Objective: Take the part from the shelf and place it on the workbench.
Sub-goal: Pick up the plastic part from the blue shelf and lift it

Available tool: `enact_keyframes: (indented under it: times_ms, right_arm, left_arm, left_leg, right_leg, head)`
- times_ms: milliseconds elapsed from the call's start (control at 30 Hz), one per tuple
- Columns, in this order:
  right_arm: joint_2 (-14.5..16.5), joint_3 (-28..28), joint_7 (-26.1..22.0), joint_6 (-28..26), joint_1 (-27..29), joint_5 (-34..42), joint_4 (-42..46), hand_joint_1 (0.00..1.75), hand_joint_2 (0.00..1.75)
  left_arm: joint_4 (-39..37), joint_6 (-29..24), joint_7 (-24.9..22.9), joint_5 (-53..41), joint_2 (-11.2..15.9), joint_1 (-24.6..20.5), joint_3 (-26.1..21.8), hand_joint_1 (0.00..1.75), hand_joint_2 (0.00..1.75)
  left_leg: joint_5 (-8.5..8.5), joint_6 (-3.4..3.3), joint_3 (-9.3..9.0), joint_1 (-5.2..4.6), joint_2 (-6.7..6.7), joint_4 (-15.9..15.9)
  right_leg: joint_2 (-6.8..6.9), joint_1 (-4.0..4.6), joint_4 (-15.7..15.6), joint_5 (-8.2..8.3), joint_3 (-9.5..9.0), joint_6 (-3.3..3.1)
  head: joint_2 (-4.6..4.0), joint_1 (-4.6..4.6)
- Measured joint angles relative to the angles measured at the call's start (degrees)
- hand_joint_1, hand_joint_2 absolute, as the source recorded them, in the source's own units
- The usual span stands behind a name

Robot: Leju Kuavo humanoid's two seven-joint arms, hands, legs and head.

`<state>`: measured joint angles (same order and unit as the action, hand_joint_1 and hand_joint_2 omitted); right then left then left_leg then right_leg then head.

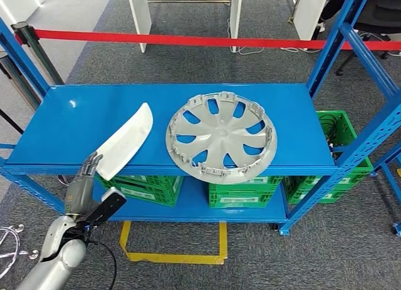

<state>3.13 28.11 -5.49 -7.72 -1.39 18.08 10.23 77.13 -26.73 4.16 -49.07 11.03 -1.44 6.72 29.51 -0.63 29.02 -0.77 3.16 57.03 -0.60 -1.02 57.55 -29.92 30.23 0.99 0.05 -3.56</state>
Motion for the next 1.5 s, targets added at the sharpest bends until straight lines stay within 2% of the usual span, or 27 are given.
enact_keyframes:
  times_ms: [933, 1100, 1233, 1500]
  right_arm:
    - [-0.2, 0.0, 0.1, 0.0, 0.0, 0.0, 0.0, 0.00, 0.00]
    - [-0.2, 0.0, 0.2, 0.0, 0.0, 0.0, 0.0, 0.00, 0.00]
    - [-0.2, 0.0, 0.4, -0.1, 0.0, -0.1, 0.0, 0.00, 0.00]
    - [-0.3, 0.0, 0.4, -0.1, 0.0, -0.6, -0.1, 0.00, 0.00]
  left_arm:
    - [-4.6, 0.0, -1.6, -3.6, 1.0, -1.4, -1.1, 0.00, 1.75]
    - [-6.9, -0.3, -2.7, -7.3, 1.4, -3.4, -1.0, 0.00, 1.75]
    - [-9.9, -0.6, -4.2, -12.7, 2.2, -6.7, -0.4, 0.00, 1.75]
    - [-14.0, -0.5, -4.9, -15.4, 2.9, -10.6, 1.4, 0.00, 1.75]
  left_leg:
    - [0.00, 0.00, 0.00, 0.00, 0.00, 0.0]
    - [-0.01, 0.00, 0.00, 0.00, 0.00, 0.0]
    - [-0.01, 0.00, 0.00, 0.00, 0.00, 0.0]
    - [-0.01, 0.01, 0.00, 0.00, -0.02, 0.0]
  right_leg:
    - [0.00, 0.00, 0.0, 0.00, 0.00, 0.00]
    - [0.00, 0.00, 0.0, 0.00, 0.00, 0.00]
    - [0.01, 0.00, 0.0, 0.02, -0.01, 0.00]
    - [-0.03, 0.00, 0.0, 0.03, 0.00, -0.01]
  head:
    - [0.01, 0.01]
    - [-0.01, 0.00]
    - [0.01, 0.01]
    - [0.01, 0.01]
